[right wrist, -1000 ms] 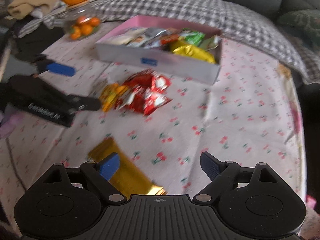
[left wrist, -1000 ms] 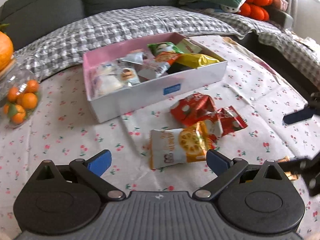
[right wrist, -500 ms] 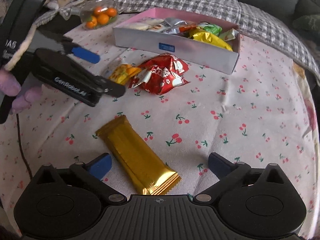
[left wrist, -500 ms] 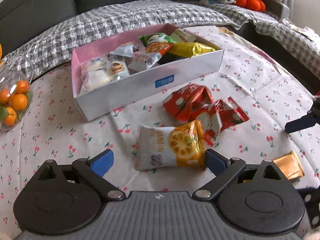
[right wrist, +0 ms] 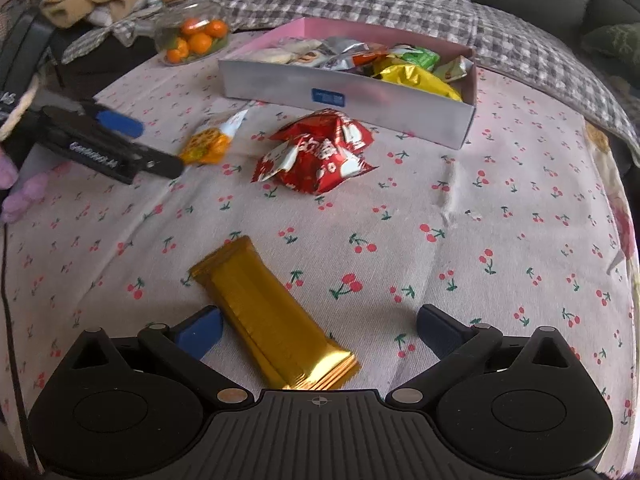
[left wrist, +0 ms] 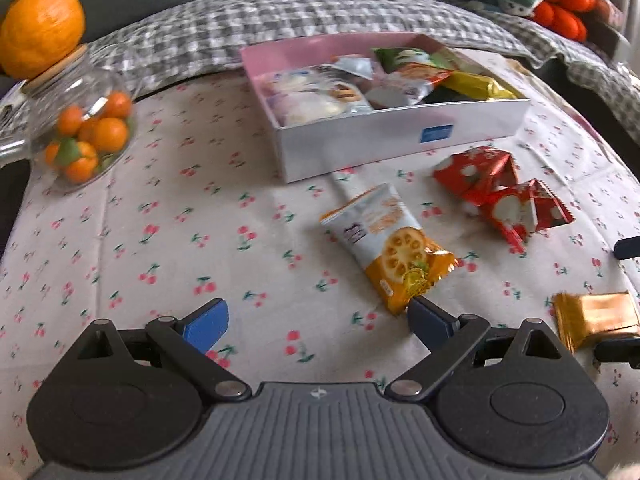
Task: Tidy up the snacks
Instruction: 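Withdraw both tools from the box toward the remaining snacks, then grasp the lotus-root biscuit packet with the left tool while the right tool grasps the gold bar, then carry the biscuit packet and gold bar over the pink box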
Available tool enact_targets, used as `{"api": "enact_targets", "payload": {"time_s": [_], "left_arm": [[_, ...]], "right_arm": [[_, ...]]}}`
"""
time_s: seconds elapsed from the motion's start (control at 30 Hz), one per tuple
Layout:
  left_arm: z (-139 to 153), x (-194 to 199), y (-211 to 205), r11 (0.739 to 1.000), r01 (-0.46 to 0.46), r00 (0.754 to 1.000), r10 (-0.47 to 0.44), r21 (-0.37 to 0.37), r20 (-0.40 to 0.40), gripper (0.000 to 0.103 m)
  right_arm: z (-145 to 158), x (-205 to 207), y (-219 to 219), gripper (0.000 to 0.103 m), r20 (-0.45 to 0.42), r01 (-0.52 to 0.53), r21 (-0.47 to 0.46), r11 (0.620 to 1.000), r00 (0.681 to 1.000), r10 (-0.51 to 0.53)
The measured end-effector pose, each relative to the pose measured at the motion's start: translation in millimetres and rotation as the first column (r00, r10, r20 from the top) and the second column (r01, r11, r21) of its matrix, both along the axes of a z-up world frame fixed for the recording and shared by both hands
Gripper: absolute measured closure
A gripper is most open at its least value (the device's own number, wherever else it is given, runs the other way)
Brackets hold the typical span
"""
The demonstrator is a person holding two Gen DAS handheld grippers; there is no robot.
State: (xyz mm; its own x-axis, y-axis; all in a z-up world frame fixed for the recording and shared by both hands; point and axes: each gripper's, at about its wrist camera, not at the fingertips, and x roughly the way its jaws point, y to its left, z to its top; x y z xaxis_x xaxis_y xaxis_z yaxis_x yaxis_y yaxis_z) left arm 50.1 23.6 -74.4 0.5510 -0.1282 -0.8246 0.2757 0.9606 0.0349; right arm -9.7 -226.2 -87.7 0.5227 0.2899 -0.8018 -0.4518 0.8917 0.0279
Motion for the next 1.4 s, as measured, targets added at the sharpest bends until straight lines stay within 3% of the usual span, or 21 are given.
{"api": "enact_targets", "payload": {"time_s": [0.33, 0.57, 0.77, 0.83, 1.0, 1.07, 1.4], "left_arm": [[9.4, 3.7, -23.9, 0.995, 0.018, 1.0, -0.019, -0.101, -0.01, 0.007], [4.5, 10.3, -37.1, 0.993, -0.061, 0.998, 0.06, -0.096, -0.012, 0.017], [2.5, 12.7, -39.9, 0.991, -0.1, 0.995, 0.099, -0.085, -0.013, 0.027], [3.1, 13.1, -40.2, 0.991, -0.103, 0.995, 0.102, -0.085, -0.009, 0.03], [4.3, 12.8, -38.5, 0.99, -0.108, 0.994, 0.108, -0.095, -0.015, 0.041], [5.3, 13.3, -36.0, 0.987, -0.12, 0.993, 0.119, -0.103, -0.021, 0.053], [10.1, 15.4, -25.1, 0.975, -0.168, 0.985, 0.16, -0.144, -0.064, 0.06]], "right_arm": [[0.0, 20.8, -11.8, 0.001, 0.015, 0.194, -0.003, 0.981, 0.981, -0.193], [0.5, 11.4, -16.0, 0.005, 0.006, 0.19, 0.013, 0.982, 0.982, -0.19], [5.0, 7.9, -9.9, 0.021, 0.012, 0.186, 0.017, 0.982, 0.983, -0.186], [7.5, 5.9, -6.8, 0.04, 0.019, 0.171, 0.022, 0.985, 0.985, -0.171], [11.3, -0.4, 4.4, 0.072, 0.035, 0.128, 0.022, 0.991, 0.991, -0.129], [12.0, -1.6, 7.7, 0.072, 0.039, 0.126, 0.014, 0.992, 0.991, -0.126], [16.2, 8.9, -3.0, 0.073, -0.05, 0.204, 0.095, 0.974, 0.978, -0.2]]}}
